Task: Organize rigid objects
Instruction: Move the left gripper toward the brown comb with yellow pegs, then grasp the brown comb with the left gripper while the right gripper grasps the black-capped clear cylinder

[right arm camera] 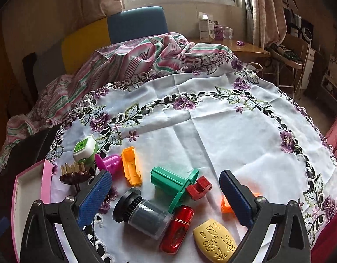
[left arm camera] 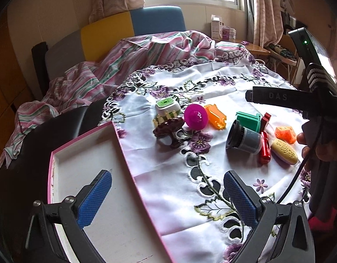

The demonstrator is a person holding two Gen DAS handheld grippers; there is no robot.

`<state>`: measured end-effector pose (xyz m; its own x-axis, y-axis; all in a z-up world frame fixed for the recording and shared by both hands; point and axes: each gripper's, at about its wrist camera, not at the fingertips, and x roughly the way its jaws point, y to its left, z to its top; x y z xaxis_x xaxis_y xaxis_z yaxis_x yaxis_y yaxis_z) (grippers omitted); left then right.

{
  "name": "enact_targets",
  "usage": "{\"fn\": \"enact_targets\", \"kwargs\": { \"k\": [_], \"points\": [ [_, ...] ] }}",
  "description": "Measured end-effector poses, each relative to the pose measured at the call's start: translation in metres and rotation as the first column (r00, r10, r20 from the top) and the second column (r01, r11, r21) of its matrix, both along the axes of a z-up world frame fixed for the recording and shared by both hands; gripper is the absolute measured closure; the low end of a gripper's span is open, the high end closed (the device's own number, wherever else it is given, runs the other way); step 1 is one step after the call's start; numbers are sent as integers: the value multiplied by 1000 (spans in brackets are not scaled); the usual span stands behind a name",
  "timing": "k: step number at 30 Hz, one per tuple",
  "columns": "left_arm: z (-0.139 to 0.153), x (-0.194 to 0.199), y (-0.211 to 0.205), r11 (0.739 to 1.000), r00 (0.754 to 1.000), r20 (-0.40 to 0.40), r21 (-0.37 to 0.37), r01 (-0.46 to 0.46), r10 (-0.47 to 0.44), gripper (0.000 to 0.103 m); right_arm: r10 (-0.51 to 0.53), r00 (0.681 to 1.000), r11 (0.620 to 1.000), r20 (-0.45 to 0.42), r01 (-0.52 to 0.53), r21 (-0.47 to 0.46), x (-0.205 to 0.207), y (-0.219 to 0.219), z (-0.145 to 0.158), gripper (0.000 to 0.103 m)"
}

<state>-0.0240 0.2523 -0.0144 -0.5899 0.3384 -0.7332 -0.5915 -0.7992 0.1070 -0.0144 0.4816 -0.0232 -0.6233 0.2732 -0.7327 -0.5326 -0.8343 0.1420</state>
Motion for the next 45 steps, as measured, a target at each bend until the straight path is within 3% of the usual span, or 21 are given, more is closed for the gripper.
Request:
{"fn": "enact_targets", "kwargs": {
  "k": [23, 28, 37, 45],
  "points": [
    [-12, -13, 36, 998, 997, 46, -2, 62, -61, 0, -45, 999, 995, -16, 43, -95, 5, 18, -5, 3],
    [-15, -40, 22, 992, 986, 161, 125, 32, -52, 0, -41, 999, 993, -24, 39, -109, 5, 18, -4, 3],
    [-20, -105, 17, 994, 985, 172, 104, -26, 7, 1, -20, 999, 992, -33, 16, -125, 4, 15, -3, 3],
    [-50, -132, 53, 998, 970, 242, 56, -15, 1, 1, -25, 999, 988, -41, 18, -156, 5, 19, -3, 3]
  ]
}}
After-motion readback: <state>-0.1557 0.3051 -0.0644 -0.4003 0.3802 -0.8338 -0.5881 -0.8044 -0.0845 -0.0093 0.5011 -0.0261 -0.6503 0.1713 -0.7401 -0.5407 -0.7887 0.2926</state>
